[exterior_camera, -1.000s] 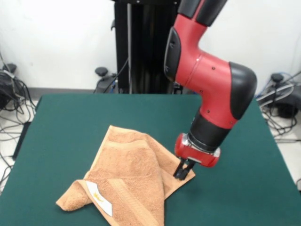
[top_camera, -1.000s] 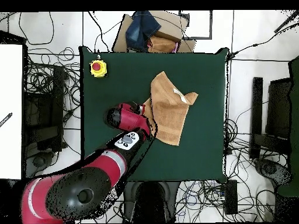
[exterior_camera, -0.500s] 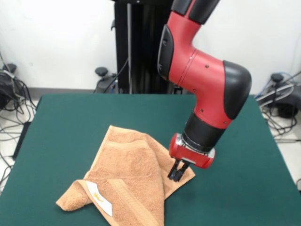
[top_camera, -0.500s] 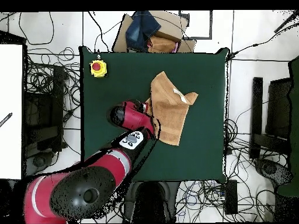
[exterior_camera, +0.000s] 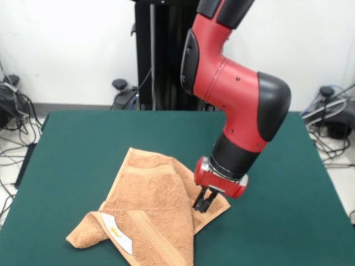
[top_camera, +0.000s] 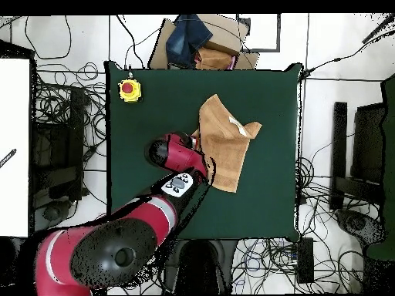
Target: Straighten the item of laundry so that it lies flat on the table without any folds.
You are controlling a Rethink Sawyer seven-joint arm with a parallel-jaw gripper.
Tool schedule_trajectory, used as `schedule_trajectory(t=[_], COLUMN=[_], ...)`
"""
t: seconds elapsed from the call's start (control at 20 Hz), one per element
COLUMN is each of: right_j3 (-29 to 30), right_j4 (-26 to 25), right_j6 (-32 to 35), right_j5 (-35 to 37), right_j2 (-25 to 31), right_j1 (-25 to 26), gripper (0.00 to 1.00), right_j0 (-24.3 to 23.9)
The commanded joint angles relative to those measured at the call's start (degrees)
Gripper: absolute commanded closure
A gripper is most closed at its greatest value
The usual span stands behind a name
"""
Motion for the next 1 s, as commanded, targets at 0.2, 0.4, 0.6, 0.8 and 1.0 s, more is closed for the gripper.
schedule_trajectory(t=[0.2,0.4,0.6,0.8,1.0], right_j3=[-0.4,-2.5,-1.9,-3.9,-6.8], right_j4=[-0.2,-1.4,-2.5,-2.0,0.5], right_j6=[13.0,11.1,10.1,11.0,15.6], right_j5=[13.8,14.4,14.8,13.6,14.2], right_j2=[2.3,2.6,2.7,2.2,-0.2], right_j1=[1.8,2.2,1.3,3.1,6.1], gripper=[1.0,1.0,1.0,1.0,1.0], right_j0=[-2.8,-4.0,-4.6,-4.6,-1.8])
